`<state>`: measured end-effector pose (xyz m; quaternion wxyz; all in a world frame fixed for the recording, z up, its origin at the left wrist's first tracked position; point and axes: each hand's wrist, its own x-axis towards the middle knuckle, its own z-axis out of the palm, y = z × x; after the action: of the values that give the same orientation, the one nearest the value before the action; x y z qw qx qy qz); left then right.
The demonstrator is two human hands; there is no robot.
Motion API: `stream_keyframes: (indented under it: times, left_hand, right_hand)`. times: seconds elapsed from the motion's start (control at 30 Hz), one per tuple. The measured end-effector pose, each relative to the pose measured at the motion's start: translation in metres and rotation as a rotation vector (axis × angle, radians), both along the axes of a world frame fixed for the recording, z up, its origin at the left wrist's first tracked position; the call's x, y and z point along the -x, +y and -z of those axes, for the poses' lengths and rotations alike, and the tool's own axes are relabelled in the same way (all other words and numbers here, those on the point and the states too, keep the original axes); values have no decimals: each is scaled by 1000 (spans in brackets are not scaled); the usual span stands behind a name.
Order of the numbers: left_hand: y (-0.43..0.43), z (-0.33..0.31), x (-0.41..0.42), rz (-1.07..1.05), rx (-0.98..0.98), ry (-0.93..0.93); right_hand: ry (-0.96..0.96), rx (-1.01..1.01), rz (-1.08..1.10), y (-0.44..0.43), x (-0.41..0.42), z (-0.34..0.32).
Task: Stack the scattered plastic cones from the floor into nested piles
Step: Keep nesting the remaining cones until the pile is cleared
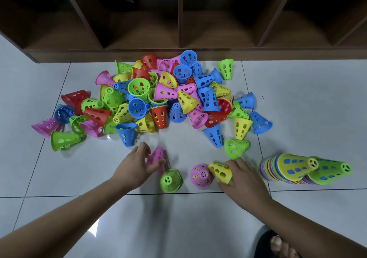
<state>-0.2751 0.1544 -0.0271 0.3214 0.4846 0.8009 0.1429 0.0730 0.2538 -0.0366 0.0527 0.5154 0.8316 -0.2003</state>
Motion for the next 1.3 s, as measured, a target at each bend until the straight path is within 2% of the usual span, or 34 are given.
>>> stream_keyframes:
  times: [0.07, 0.13, 0.23, 0.37, 0.47, 0.57, 0.67, 0.77, 0.9, 1.1, 1.2, 1.3]
  left_hand:
    - [4, 0, -2, -11, 63, 1]
    - [6, 0, -2, -33, 117, -14]
    - [7, -2, 1, -58, 167, -45]
    - [2, -6, 2, -117, 162, -109]
    - [-4, -13, 0, -185, 33, -133]
    - [-10, -29, -11, -273, -174, -240]
    - [-19, -46, -28, -237, -386, -333]
    - [-30, -49, -41, -90, -478, -283]
    - [-41, -33, -51, 101, -431, -228]
    - [-46, -15, -48, 204, -388, -200]
    - [-46, -8, -46, 219, -358, -187]
    - [-46, -3, -45, 226, -337, -175]
  right_hand:
    - [-31, 17, -17, 2, -1, 1]
    - [5, 105, 52, 3, -1, -1]
    - [159, 229, 238, 4, 3, -8]
    - [431, 293, 409, 4, 11, -25]
    - [557, 339, 389, -3, 20, -42]
    - [616, 382, 333, -11, 28, -52]
    - [673, 364, 270, -17, 34, -55]
    - [698, 353, 221, -21, 36, -53]
    - [589, 386, 115, -25, 36, -45]
    - [518, 381, 116, -24, 27, -38]
    - [552, 282, 134, -18, 22, -39]
    - [571, 62, 137, -8, 13, -32]
